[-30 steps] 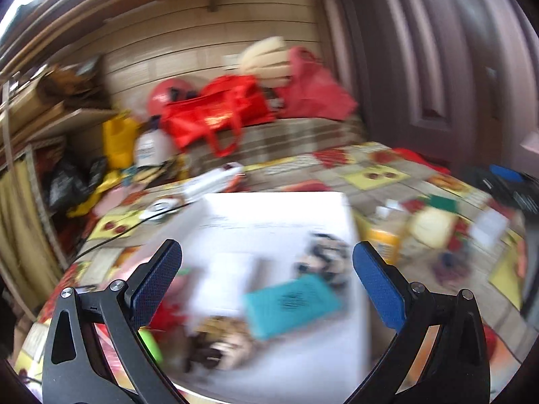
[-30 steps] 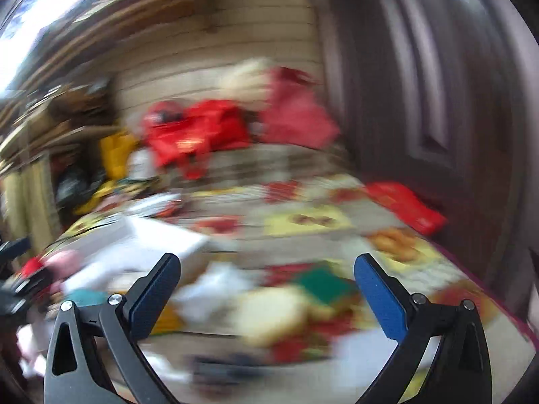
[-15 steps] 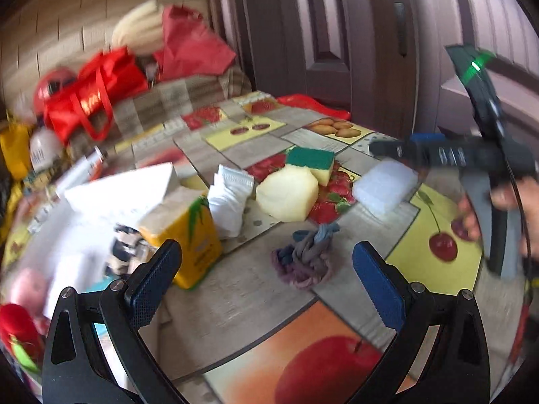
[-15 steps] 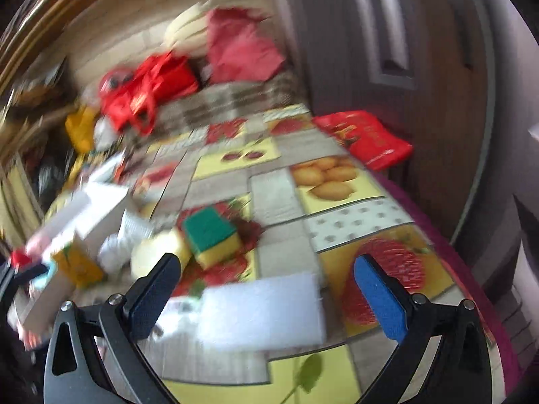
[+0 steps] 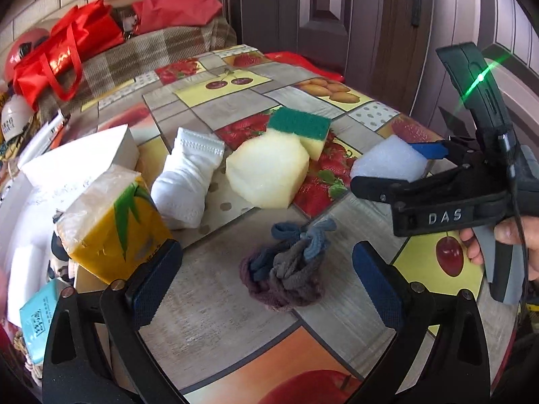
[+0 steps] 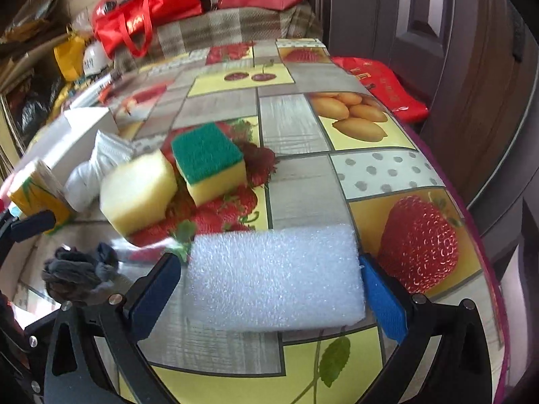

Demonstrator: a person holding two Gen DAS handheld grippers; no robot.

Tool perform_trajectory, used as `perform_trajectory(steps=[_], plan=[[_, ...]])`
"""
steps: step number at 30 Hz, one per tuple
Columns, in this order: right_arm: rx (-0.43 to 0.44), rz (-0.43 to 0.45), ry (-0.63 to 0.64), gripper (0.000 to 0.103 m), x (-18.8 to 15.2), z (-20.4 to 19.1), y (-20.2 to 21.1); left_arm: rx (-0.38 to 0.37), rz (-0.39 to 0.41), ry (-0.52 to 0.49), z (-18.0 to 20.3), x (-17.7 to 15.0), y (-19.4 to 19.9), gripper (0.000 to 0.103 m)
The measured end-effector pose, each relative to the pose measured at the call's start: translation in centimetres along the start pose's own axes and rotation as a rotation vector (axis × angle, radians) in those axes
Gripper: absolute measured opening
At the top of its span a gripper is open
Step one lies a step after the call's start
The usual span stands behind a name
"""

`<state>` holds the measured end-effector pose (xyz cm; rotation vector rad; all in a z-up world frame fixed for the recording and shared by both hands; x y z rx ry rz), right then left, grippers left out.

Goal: Organize soft objects
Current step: 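Grasp the knotted grey-blue rope with the left tool while the right tool grasps the white foam block, then carry the knotted rope and white foam block over the white box with both tools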

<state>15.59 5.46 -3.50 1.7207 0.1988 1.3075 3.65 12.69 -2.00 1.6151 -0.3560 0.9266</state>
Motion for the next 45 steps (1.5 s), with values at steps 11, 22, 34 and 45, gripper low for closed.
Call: perform_trajectory(steps=[11, 22, 34, 45], plan=[[-0.003, 0.122, 0.014, 0.089, 0.4, -0.2, 2.6, -0.013, 0.132, -0.011, 0.3, 0.4, 2.7, 0.029], [-0.017, 0.320, -0.062, 0.089, 1.1, 1.0, 6.2, -0.075, 0.093, 0.113, -2.0, -0.5, 3.0, 0.094], [0.017, 0.319, -0.120, 0.089, 0.8, 1.7, 6.2, -0.007, -0.052, 0.034, -0.1, -1.5, 0.1, 0.084], [0.019, 0.348, -0.153, 0.089, 0.9, 2.3, 6.9, -0.020, 0.108, 0.038, -0.4, -0.7, 2.9, 0.024]])
Point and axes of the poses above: each gripper's, at about its wrist camera, not at the fingertips, and y roughly against the way its jaws point, z to its right, x to its top, the point moved 6 cm from there along -y, roughly the way its jaws point, and after that the axes turned 2 degrees about z, right-handed, at the moved point
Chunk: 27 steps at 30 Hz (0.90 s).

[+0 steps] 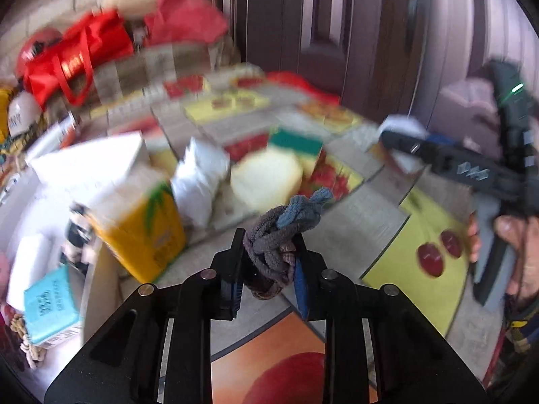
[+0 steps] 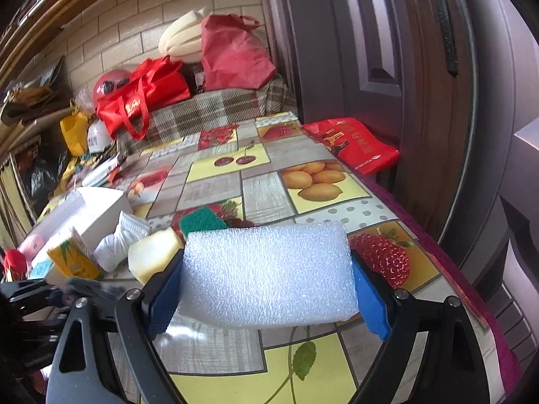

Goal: Organize soft objects
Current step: 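Carry the knotted rope and white foam block over the white box with both tools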

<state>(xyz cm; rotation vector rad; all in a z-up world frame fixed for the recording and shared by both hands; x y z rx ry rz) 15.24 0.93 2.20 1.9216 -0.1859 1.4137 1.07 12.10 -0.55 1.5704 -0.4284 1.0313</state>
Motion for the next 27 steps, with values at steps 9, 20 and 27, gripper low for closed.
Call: perform_trajectory(steps=[9, 20, 27], plan=[[0.004, 0.202, -0.062, 0.089, 1.2, -0.4, 3.4, 0.091, 0.309, -0.035, -0.2, 0.8, 6.3, 0.024], [0.026, 0.259, 0.006, 0.090, 1.5, -4.2, 3.4, 0.166, 0.342, -0.013, -2.9, 0.4, 7.9, 0.024], [0.079, 0.253, 0.115, 0.090, 0.9, -8.3, 2.9, 0.232, 0.348, 0.054, -7.2, -0.4, 9.2, 0.025]])
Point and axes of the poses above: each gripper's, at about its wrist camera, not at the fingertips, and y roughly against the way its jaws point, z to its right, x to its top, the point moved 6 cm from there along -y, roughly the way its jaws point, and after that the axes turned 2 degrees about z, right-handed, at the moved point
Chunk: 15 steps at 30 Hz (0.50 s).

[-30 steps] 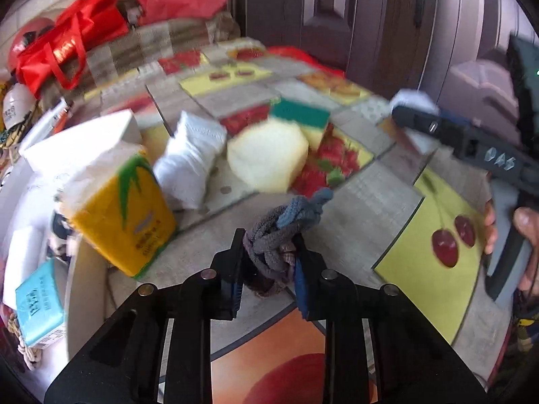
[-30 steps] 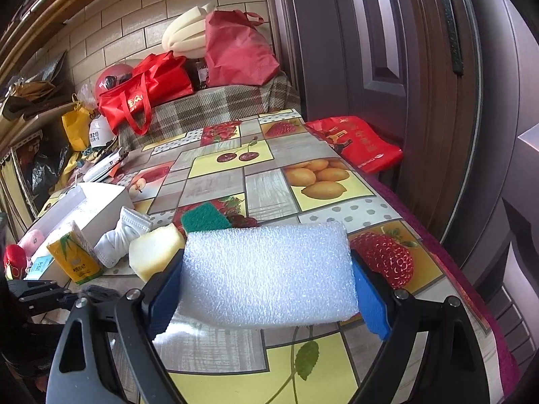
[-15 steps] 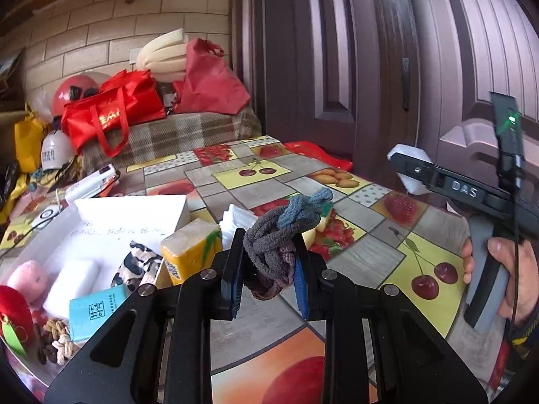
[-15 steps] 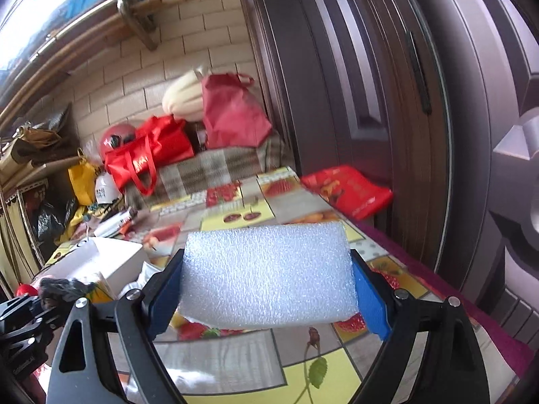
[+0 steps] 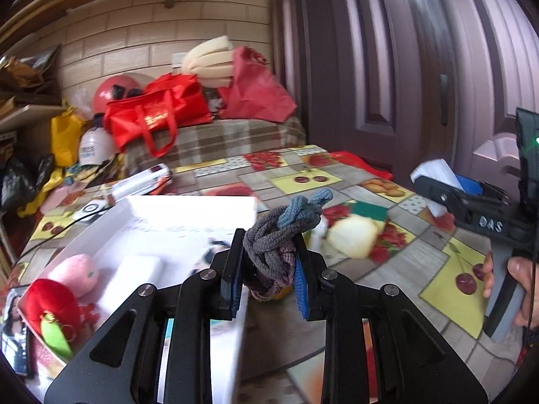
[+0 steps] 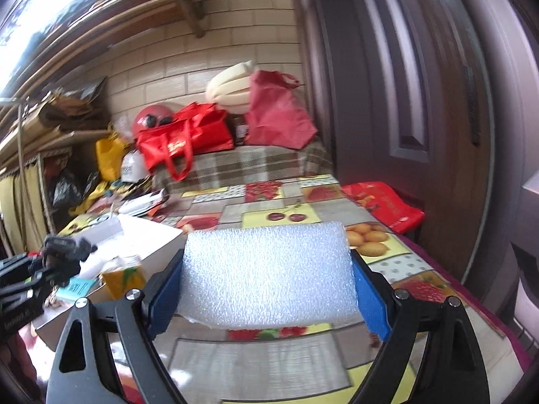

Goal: Organize soft objects
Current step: 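Carry the knotted rope and white foam block over the white box with both tools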

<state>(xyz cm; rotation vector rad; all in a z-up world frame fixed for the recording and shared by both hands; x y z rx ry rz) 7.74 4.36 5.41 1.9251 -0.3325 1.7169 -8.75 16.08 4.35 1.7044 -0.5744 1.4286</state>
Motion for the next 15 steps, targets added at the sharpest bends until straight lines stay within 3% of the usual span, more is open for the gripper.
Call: perform_trajectory(steps=[15], plan=[[0.109, -0.008, 0.094, 0.090, -0.4, -5.8, -1.0, 0.117, -0.003, 0.060, -6.5, -0.8, 0.8, 0.025]])
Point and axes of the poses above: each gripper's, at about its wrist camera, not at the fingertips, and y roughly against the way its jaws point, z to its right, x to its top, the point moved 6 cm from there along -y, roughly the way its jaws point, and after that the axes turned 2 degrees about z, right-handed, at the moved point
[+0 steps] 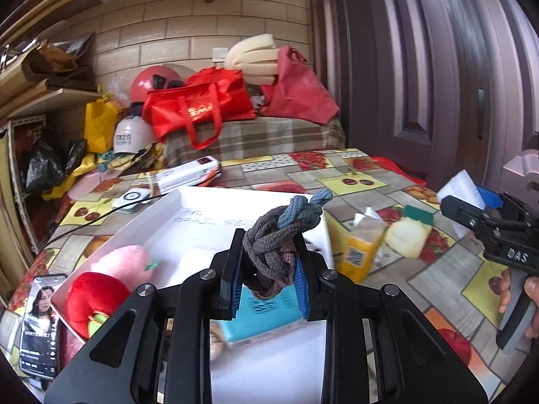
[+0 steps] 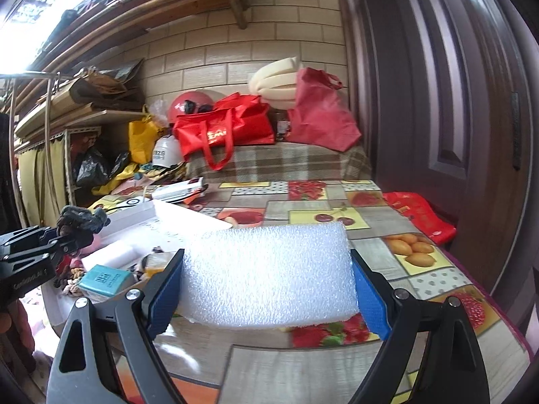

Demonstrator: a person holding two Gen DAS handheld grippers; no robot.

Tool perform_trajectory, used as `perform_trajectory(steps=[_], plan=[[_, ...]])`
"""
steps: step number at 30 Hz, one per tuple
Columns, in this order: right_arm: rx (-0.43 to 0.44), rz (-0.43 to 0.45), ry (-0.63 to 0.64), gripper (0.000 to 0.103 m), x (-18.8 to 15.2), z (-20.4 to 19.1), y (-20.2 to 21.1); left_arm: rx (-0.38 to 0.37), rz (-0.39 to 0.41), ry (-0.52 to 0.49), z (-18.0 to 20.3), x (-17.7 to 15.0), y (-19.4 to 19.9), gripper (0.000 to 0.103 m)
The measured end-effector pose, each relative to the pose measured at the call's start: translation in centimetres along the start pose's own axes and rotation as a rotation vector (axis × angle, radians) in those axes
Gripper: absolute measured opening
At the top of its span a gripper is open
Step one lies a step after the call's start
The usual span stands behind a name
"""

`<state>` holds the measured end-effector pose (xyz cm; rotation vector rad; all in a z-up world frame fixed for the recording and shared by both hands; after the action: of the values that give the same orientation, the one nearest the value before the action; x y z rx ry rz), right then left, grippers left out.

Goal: Organize soft objects
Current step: 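Carry the knotted rope and white foam block over the white box with both tools, then open the left tool to drop the rope while the right tool releases the foam into the box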

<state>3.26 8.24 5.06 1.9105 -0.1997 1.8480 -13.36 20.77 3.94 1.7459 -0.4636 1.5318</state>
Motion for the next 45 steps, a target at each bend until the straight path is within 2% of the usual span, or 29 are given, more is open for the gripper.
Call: perform_trajectory(steps=[14, 21, 38, 45], plan=[[0.156, -0.027, 0.075, 0.090, 0.4, -8.4, -3.6, 0.140, -0.042, 0.069, -6.9, 0.1, -3.0, 0.025], [0.176, -0.058, 0.052, 0.090, 0.8, -10.9, -6.9, 0.186, -0.049, 0.120, -9.6, 0.4, -4.8, 0.025], [0.175, -0.085, 0.039, 0.090, 1.6, -13.1, -10.6, 0.206, -0.022, 0.124, -9.7, 0.9, -4.8, 0.025], [0.171, -0.115, 0.018, 0.090, 1.6, -13.1, -11.7, 0.195, -0.100, 0.134, -9.8, 0.6, -6.5, 0.025]])
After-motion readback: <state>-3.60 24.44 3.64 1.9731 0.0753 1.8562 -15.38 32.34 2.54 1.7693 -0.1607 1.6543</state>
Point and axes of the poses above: each gripper's, at about its wrist camera, not at the fingertips, and y roughly against the way its jaws point, z to its right, x to its top, the point moved 6 cm from there along -y, roughly the way its jaws point, and after that the axes turned 2 degrees about z, right-handed, at the moved point
